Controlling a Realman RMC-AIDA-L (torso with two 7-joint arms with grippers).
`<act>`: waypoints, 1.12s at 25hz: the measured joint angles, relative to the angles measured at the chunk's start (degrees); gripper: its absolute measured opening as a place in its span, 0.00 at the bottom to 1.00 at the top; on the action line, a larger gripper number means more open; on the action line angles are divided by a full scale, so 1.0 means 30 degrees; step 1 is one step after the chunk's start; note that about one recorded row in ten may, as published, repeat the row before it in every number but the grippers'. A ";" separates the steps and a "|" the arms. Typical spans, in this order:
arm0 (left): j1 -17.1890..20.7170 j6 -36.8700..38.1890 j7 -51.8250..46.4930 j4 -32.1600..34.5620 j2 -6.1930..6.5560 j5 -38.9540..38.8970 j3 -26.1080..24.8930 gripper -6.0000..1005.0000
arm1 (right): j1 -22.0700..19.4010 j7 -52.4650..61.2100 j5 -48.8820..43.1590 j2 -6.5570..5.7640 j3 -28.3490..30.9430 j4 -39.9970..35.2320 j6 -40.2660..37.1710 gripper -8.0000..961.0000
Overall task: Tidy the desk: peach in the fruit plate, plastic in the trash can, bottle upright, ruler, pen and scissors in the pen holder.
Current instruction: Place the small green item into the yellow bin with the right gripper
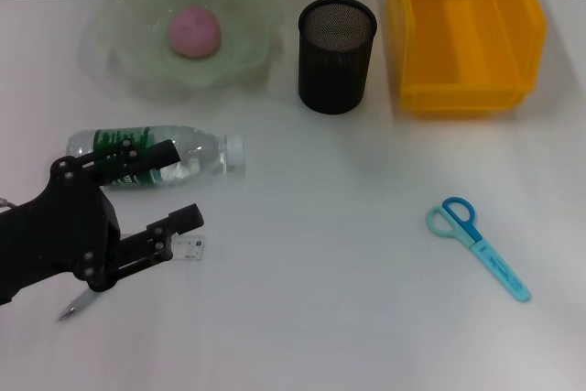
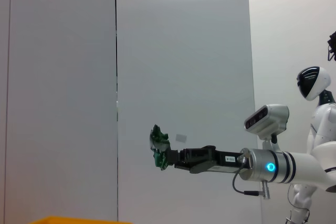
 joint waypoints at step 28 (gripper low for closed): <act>0.0060 0.0141 -0.0001 -0.0321 0.0002 0.0001 -0.0001 0.64 | 0.4433 0.2335 -0.5236 -0.0054 0.1189 0.1775 0.5928 0.24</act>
